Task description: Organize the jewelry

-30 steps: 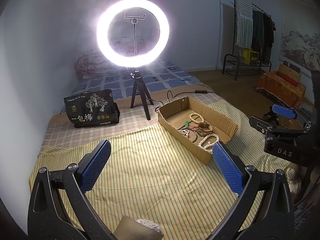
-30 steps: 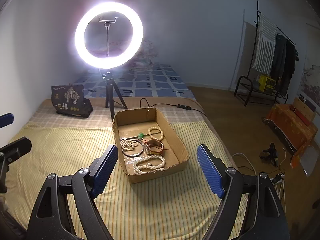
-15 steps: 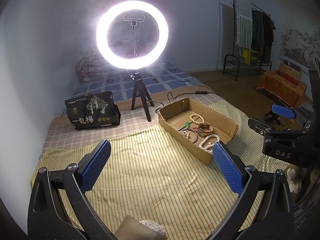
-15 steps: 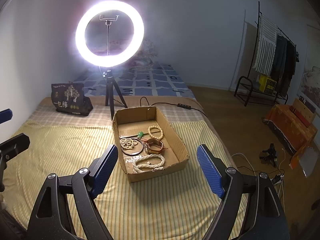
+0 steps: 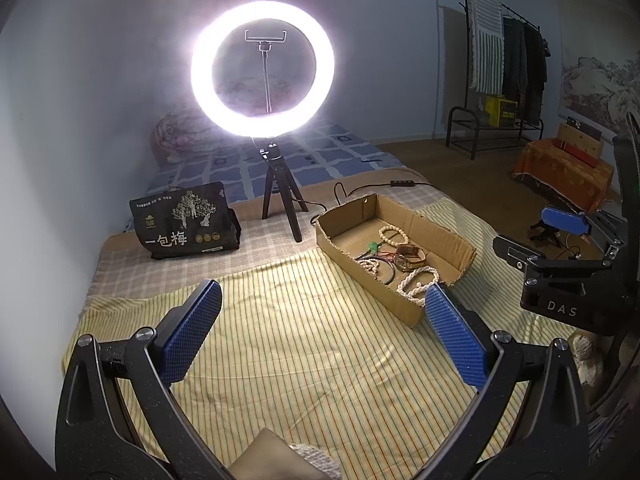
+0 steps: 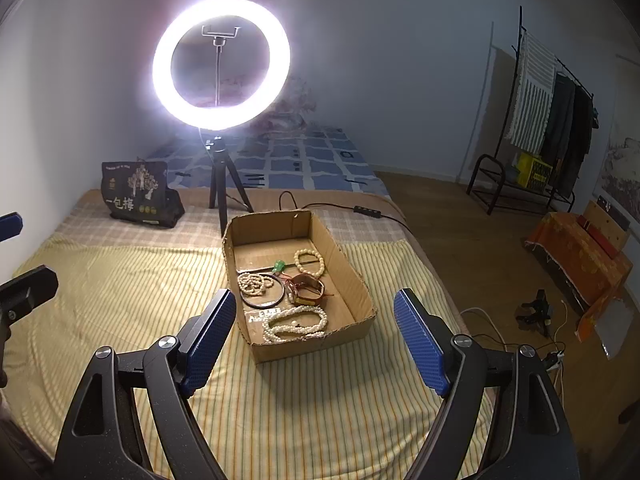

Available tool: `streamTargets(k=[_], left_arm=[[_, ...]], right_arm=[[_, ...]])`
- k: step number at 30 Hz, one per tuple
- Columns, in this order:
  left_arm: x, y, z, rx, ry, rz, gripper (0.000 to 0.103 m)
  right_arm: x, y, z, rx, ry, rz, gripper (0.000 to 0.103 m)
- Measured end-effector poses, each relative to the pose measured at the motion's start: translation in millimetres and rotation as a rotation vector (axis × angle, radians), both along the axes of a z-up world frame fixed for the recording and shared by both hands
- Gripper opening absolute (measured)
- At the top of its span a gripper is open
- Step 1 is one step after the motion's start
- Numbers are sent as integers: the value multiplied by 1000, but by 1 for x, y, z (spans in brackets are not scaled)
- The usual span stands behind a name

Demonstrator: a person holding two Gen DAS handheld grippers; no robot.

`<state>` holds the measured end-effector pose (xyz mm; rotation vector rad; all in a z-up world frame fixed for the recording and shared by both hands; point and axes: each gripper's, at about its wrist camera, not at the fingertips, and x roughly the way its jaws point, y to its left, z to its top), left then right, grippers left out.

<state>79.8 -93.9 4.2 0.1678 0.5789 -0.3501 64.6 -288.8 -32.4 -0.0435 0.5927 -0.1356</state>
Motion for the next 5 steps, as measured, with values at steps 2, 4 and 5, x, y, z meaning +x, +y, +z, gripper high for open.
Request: streamTargets(k=[2, 4, 5], left_arm=[[-1, 0, -1, 4, -10, 0, 103], [1, 1, -2, 8, -12, 13, 103], [1, 2, -3, 8, -8, 22, 103]], right_arm=[[0, 0, -1, 0, 2, -1, 81], [0, -1, -1, 1, 4, -2, 81], [0, -2, -1, 2, 5, -3, 81]])
